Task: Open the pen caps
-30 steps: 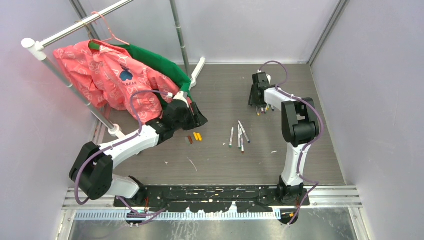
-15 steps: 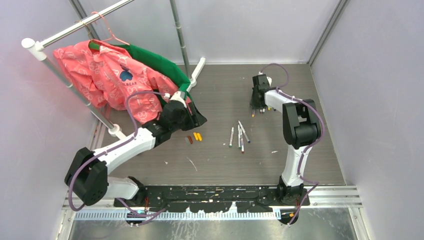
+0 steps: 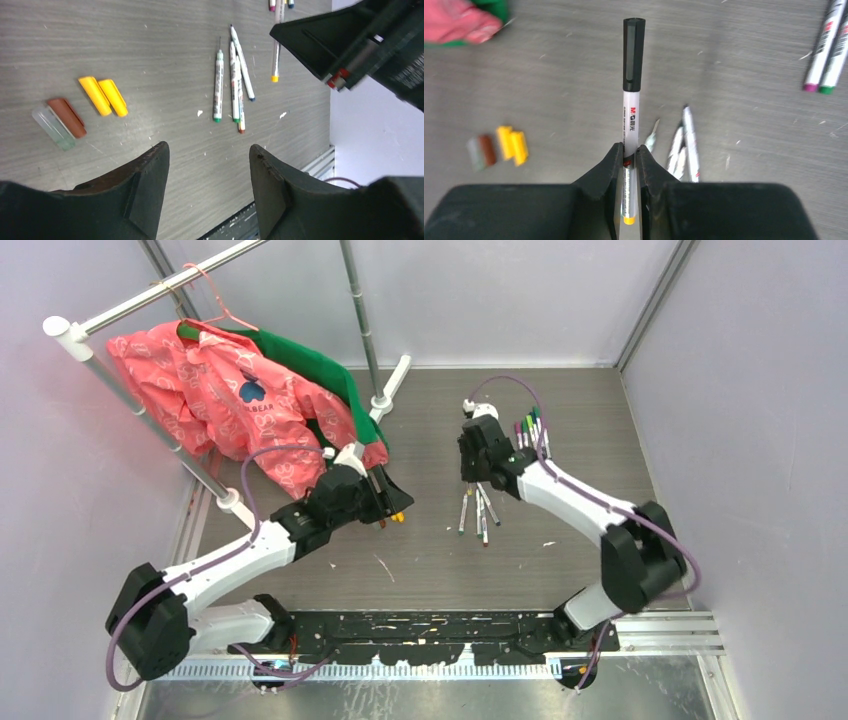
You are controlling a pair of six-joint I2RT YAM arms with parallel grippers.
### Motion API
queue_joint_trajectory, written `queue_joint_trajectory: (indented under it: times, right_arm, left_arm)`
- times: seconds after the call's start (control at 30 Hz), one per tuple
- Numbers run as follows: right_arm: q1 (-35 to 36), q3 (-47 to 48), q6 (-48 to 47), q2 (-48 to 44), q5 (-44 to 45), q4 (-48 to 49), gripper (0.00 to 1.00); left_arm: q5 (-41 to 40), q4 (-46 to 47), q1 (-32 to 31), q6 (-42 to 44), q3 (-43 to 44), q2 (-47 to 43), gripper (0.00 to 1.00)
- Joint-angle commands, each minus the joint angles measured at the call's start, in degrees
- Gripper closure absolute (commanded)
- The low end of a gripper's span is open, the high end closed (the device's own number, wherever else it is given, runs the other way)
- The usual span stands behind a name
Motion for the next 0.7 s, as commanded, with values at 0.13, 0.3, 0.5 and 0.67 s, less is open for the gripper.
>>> queue_joint_trajectory:
  times: [0.13,0.3,0.5,0.67]
  right_arm:
    - [13.2,-11.4,7.7,-18.9,1.3,3.1,0.99]
    - [23.1,-16.1,11.3,-25.0,6.3,3.6,0.99]
    - [34.2,-19.4,14.5,-27.2,12.8,5.5,0.99]
    - [44.3,-19.1,16.4,-27.9,20.0,4.5,0.99]
  left_arm:
    - [-3.3,3.2,-6.6,-6.1,-4.5,-9.4,0.39]
    - [-11.3,4.3,-14.2,-8.4,-6.0,-14.5,0.39]
    - [-20.2,2.2,-24.4,-10.1,-6.5,-15.8,0.38]
    - [-25.9,-0.4,-29.1,-11.1,-6.1,-15.6,0.38]
